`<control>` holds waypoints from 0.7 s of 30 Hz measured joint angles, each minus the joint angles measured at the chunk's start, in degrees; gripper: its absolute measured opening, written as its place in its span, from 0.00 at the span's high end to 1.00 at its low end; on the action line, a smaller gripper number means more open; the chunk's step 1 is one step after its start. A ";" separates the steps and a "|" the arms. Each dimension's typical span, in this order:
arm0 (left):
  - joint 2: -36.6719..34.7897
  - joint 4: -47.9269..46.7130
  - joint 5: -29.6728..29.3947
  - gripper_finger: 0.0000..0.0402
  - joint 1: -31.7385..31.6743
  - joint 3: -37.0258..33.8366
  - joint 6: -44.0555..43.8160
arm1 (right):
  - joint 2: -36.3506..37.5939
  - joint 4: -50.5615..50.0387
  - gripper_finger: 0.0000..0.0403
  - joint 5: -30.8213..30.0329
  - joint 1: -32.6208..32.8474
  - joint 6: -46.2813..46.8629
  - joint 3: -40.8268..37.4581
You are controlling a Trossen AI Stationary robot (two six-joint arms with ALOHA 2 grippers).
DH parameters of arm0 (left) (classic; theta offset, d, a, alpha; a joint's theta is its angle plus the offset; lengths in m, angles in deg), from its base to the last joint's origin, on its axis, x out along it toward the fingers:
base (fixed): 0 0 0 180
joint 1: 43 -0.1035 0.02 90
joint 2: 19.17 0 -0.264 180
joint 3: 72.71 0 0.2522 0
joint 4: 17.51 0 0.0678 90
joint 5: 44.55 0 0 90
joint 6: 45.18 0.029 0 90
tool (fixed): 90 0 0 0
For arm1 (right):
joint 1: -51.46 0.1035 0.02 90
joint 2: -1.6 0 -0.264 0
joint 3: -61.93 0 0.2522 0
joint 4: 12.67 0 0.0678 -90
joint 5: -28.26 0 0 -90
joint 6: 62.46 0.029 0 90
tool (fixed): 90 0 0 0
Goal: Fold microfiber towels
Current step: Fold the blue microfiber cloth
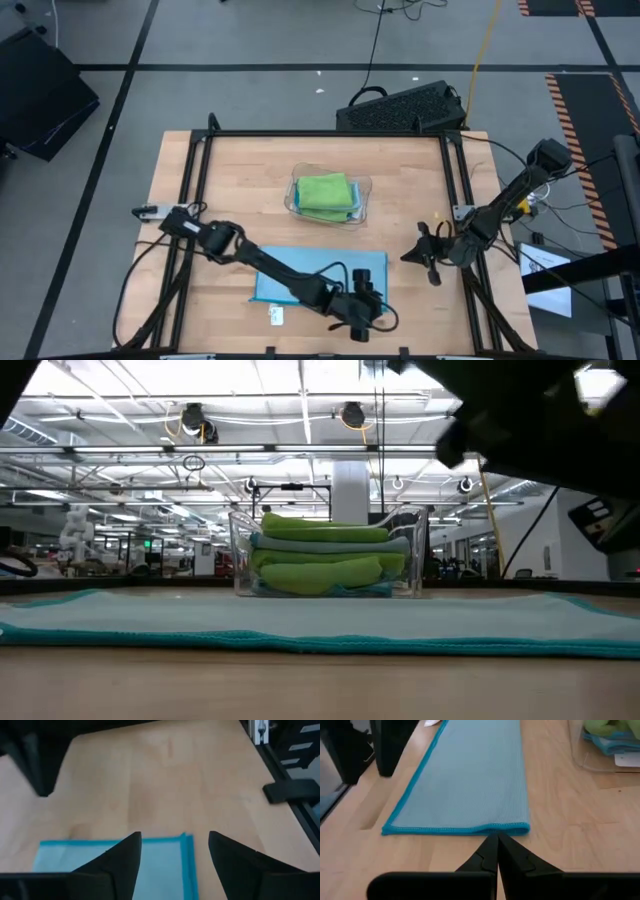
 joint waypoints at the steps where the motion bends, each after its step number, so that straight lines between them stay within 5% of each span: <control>1: 1.10 0.14 0.06 0.41 -0.04 1.29 0.10 | 0.08 0.56 1.00 0.03 0.00 -0.03 -0.36; 21: 8.52 2.37 3.60 0.41 -0.34 4.25 0.52 | 0.11 1.25 1.00 0.46 0.00 -1.57 -0.74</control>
